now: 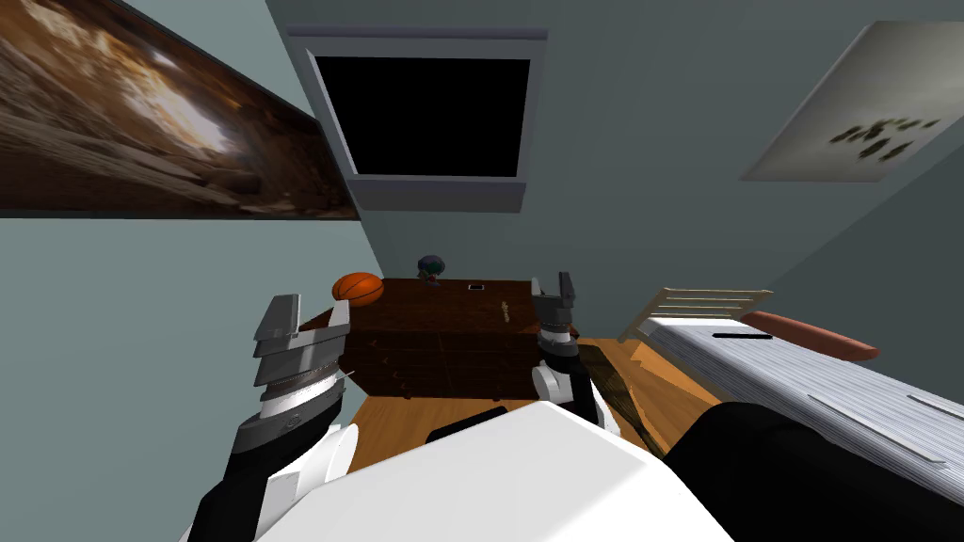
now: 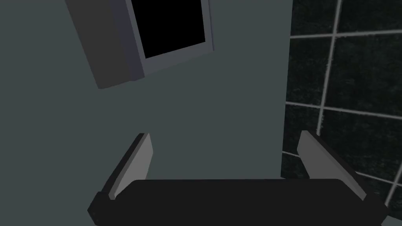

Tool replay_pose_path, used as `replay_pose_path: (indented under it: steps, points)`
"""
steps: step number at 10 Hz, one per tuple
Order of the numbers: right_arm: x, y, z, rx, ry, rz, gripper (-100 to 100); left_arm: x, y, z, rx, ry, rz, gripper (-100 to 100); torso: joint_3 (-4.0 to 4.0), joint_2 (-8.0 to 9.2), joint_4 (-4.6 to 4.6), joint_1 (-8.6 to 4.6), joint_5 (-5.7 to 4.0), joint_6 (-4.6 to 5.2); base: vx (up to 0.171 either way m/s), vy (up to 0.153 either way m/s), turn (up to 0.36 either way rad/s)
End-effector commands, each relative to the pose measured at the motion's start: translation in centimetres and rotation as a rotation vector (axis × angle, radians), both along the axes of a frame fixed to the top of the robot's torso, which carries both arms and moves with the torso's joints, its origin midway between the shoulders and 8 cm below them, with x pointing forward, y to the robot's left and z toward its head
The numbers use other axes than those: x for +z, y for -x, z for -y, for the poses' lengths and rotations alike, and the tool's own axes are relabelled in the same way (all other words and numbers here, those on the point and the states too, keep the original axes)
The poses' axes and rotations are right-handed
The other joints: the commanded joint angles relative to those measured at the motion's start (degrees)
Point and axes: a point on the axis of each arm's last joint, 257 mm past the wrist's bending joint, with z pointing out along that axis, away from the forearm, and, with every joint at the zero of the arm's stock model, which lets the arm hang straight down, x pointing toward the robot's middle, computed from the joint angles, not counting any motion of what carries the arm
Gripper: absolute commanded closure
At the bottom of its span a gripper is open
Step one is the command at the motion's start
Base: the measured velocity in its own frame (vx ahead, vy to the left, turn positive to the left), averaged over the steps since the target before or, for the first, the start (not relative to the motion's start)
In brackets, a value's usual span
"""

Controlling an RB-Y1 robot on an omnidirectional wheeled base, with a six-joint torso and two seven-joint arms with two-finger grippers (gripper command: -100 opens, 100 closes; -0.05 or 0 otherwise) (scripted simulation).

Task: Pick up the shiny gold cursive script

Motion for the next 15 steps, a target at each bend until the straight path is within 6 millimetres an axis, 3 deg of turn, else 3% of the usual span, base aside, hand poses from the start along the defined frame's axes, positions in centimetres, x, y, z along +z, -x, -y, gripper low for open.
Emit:
replay_pose_path:
  steps: [1,3,8,15]
  points:
    - [-0.9,-0.8,-0.4,-0.009,0.062,-0.037,-100,0.0,0.0,0.0,0.000,0.000,0.000,0,0.00,0.00,0.00,0.00,0.00,0.00,0.006,0.025,0.001]
    - [-2.0,-1.8,-0.4,-0.035,0.130,-0.083,-100,0.0,0.0,0.0,0.000,0.000,0.000,0,-0.03,-0.05,-0.01,0.11,0.02,0.00,0.018,0.045,-0.007]
    - [-7.5,-5.7,1.3,-0.197,0.390,-0.269,-100,0.0,0.0,0.0,0.000,0.000,0.000,0,-0.06,-0.10,-0.02,0.32,0.07,0.00,0.024,0.085,-0.025]
    - [-15.3,-9.6,7.7,-0.471,0.735,-0.525,-100,0.0,0.0,0.0,0.000,0.000,0.000,0,-0.08,-0.14,-0.03,0.35,0.09,0.00,0.027,0.097,-0.029]
